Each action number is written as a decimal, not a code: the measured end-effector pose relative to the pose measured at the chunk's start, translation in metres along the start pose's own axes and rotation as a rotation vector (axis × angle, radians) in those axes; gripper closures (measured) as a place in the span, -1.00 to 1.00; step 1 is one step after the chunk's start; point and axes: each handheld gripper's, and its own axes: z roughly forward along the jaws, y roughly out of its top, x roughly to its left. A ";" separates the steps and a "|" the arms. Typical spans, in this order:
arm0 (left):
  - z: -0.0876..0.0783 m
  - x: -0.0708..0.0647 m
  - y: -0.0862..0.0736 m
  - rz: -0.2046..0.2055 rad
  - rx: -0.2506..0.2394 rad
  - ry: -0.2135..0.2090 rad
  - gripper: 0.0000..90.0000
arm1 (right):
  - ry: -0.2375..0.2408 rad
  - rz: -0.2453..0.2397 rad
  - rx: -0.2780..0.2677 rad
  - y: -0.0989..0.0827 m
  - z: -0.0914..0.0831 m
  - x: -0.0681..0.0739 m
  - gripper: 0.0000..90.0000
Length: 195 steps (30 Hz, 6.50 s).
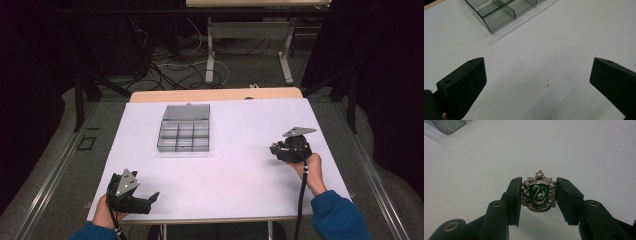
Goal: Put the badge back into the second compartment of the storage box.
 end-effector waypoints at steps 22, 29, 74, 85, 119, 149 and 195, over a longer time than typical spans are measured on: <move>0.000 0.000 0.000 0.000 -0.003 0.002 -0.98 | 0.061 -0.034 -0.044 0.015 -0.001 0.027 0.27; 0.000 0.000 0.000 0.005 0.005 0.005 -0.98 | 0.073 -0.042 -0.050 0.018 -0.001 0.031 0.27; 0.000 0.000 -0.001 -0.001 -0.002 0.007 -0.98 | 0.112 -0.092 -0.060 0.046 0.015 0.062 0.27; 0.000 0.000 -0.001 0.000 -0.001 0.006 -0.98 | 0.130 -0.114 -0.053 0.055 0.023 0.072 0.27; 0.002 0.000 -0.001 -0.014 -0.003 -0.008 -0.98 | 0.172 -0.146 -0.059 0.077 0.052 0.100 0.27; 0.002 0.000 -0.001 -0.014 -0.004 -0.006 -0.98 | 0.187 -0.173 -0.058 0.101 0.067 0.119 0.27; 0.002 0.002 -0.001 -0.008 0.001 -0.009 -0.98 | 0.211 -0.200 -0.068 0.132 0.103 0.149 0.27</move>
